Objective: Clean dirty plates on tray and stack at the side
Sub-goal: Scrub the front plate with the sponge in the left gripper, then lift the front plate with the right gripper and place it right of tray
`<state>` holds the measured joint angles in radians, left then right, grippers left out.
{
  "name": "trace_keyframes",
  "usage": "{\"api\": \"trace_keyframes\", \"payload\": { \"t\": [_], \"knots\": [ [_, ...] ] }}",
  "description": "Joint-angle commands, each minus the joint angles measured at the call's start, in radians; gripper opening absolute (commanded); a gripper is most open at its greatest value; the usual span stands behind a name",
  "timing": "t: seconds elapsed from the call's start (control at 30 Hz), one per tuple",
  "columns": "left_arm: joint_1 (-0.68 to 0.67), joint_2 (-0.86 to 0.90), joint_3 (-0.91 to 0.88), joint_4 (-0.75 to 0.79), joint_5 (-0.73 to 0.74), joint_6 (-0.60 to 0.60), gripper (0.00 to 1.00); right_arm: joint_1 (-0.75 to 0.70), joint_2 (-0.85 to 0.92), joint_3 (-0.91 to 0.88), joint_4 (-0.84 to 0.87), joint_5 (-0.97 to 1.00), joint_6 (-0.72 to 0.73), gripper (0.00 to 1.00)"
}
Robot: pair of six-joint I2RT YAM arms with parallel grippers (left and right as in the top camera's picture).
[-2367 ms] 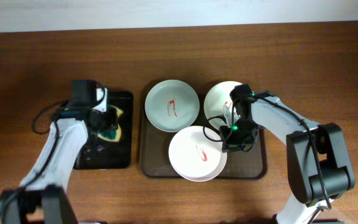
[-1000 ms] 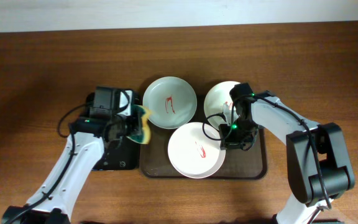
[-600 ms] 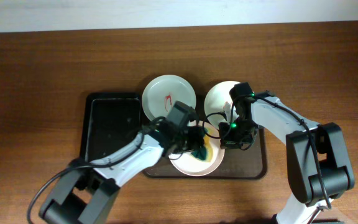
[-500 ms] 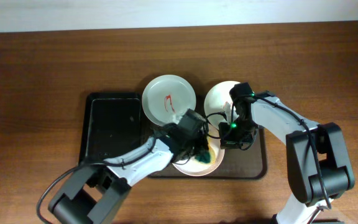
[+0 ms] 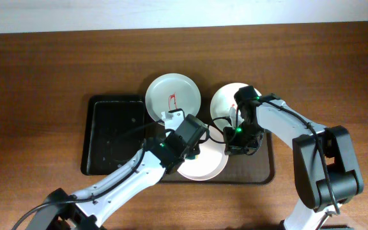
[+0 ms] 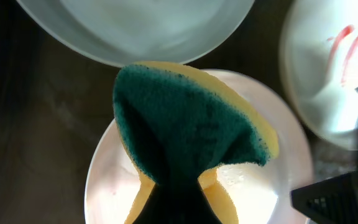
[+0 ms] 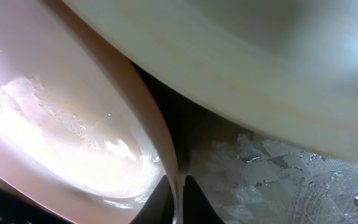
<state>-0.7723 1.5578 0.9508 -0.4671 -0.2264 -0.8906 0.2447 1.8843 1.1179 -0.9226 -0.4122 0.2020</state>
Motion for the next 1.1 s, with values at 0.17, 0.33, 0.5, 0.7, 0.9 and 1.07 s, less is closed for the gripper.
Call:
{"api": "trace_keyframes", "payload": {
  "t": [0.17,0.33,0.5,0.7,0.9,1.07],
  "knots": [
    [0.201,-0.154,0.000,-0.134,0.026,0.248,0.00,-0.001,0.003,-0.005,-0.014,0.011,-0.055,0.04],
    [0.438,-0.183,0.000,-0.185,0.163,0.557,0.00,-0.001,-0.194,0.040,-0.058,0.143,-0.054,0.04],
    [0.648,-0.074,0.000,-0.154,0.164,0.635,0.00,0.000,-0.486,0.050,-0.064,0.629,0.021,0.04],
    [0.670,0.177,0.000,-0.072,0.163,0.636,0.02,0.238,-0.556,0.050,-0.046,1.012,0.074,0.04],
    [0.670,0.191,-0.002,-0.163,0.160,0.635,0.77,0.462,-0.556,0.051,-0.037,1.282,0.088,0.04],
    [0.670,0.193,-0.002,-0.224,0.159,0.635,0.00,0.462,-0.556,0.053,-0.038,1.319,0.088,0.04]
  ]
}}
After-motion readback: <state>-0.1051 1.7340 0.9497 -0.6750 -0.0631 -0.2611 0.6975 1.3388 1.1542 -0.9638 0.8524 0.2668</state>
